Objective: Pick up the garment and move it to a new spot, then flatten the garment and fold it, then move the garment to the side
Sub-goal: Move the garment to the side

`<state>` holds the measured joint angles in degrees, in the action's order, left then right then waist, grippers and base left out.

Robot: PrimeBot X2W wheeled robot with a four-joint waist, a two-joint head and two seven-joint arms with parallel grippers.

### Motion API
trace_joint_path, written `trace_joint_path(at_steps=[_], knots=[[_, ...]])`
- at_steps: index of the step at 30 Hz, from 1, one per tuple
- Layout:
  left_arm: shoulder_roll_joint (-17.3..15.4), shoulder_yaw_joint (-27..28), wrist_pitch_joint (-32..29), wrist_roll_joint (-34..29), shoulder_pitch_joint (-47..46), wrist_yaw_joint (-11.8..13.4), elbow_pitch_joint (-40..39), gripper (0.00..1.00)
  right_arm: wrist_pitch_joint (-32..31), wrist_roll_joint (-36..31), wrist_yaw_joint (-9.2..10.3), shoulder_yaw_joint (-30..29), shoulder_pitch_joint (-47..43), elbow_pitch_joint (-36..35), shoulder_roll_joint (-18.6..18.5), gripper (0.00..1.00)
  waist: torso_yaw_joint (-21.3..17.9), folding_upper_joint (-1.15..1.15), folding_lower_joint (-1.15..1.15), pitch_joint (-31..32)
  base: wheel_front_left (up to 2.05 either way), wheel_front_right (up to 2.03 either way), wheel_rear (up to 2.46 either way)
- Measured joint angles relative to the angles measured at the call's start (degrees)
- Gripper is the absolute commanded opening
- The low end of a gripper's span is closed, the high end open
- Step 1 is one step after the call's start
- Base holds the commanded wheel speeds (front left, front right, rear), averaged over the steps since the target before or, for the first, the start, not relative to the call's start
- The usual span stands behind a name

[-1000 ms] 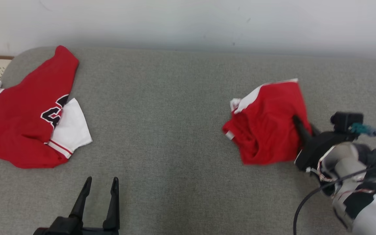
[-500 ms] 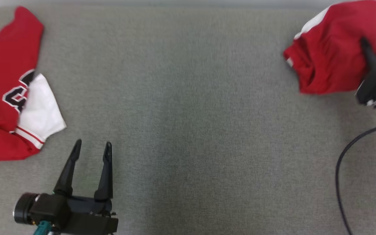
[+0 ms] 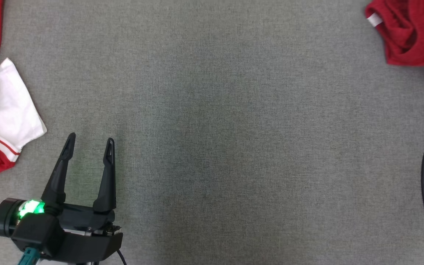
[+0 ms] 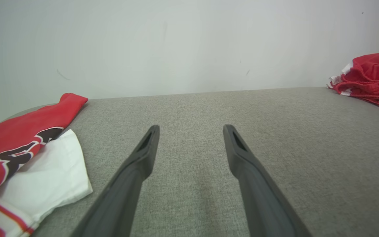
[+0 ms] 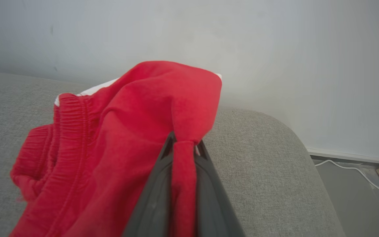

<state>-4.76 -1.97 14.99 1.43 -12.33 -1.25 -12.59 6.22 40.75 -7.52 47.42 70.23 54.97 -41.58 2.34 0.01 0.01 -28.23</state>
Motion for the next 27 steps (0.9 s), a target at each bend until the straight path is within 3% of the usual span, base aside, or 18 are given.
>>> trace_joint_path(at_steps=[8,27], knots=[[-0.5,0.5,0.0,-0.4,0.3,0.3,-2.6,1.0,-1.2,-1.3,0.0,2.0,3.7,1.5,-3.3,0.0,0.0,-0.01,-0.01,-1.1,0.0,0.0,0.0],[-1.2,0.5,0.0,-0.6,0.4,0.7,-4.2,1.0,-1.4,-2.1,0.0,5.4,8.3,5.4,-4.2,0.0,-0.5,-0.01,-0.01,-3.0,0.0,0.0,0.0]])
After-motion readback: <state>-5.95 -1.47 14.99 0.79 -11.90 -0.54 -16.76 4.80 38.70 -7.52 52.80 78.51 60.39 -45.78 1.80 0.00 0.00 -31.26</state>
